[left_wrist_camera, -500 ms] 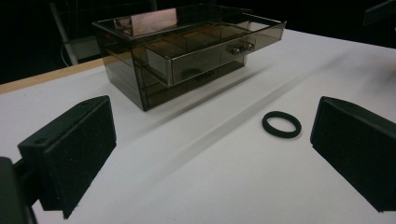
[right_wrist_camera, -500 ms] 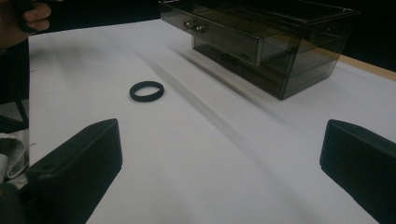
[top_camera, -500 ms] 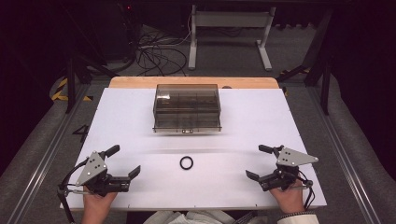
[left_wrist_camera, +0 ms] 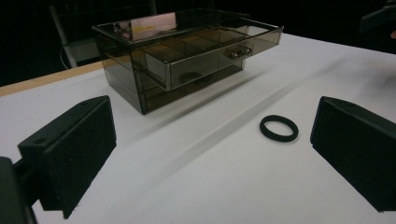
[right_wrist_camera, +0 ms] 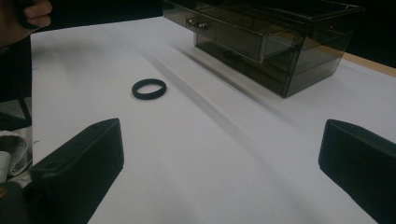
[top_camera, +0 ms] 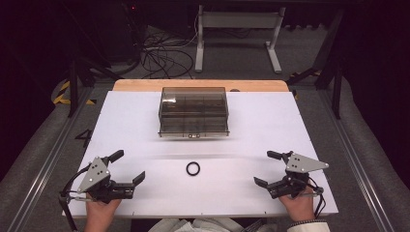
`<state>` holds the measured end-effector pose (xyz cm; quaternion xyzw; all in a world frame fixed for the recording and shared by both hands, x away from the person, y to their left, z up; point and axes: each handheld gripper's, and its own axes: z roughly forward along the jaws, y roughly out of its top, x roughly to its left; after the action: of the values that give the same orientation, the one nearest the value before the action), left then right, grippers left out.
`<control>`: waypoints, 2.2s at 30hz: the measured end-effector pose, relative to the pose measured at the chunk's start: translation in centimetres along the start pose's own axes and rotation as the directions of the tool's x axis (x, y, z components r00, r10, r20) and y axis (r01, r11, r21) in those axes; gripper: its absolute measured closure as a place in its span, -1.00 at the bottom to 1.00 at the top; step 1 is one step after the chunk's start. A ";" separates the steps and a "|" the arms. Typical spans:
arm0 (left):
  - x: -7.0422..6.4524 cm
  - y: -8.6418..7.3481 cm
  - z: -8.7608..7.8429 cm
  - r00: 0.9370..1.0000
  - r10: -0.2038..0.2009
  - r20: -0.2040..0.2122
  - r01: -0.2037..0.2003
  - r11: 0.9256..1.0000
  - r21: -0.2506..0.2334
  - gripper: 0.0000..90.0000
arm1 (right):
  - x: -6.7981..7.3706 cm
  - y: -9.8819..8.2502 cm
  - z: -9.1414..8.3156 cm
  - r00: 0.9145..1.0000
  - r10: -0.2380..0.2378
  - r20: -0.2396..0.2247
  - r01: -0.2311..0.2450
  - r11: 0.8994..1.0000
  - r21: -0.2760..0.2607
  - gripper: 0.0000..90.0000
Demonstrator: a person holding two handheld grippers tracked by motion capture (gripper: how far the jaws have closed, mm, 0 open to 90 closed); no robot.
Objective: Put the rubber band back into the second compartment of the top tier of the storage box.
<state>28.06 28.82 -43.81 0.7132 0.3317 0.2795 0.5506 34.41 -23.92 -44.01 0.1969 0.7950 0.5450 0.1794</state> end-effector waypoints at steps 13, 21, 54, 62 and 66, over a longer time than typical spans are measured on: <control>-0.2 0.5 0.3 1.000 0.007 0.022 -0.007 1.000 0.012 -0.94 | 0.0 0.0 0.1 1.000 0.001 -0.008 -0.001 1.000 0.002 -0.98; -0.5 1.6 1.5 0.997 0.013 0.074 -0.015 0.999 0.034 -0.89 | 0.1 0.0 0.2 1.000 0.004 -0.016 -0.004 1.000 0.008 -0.98; -2.0 4.7 6.6 0.983 0.021 0.180 -0.040 0.994 0.102 -0.82 | 0.2 -0.1 0.4 0.999 0.009 -0.040 -0.008 1.000 0.025 -0.97; -2.3 5.0 7.5 0.982 0.026 0.185 -0.049 0.991 0.125 -0.77 | 0.2 -0.1 0.4 0.999 0.010 -0.042 -0.008 1.000 0.029 -0.97; -2.4 5.1 7.7 0.982 0.017 0.190 -0.042 0.991 0.127 -0.74 | 0.2 -0.2 0.4 0.999 0.011 -0.043 -0.010 0.999 0.032 -0.97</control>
<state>33.31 21.47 -40.73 0.7759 0.2850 0.1965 0.5273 34.47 -23.56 -44.31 0.1921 0.8063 0.5373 0.1561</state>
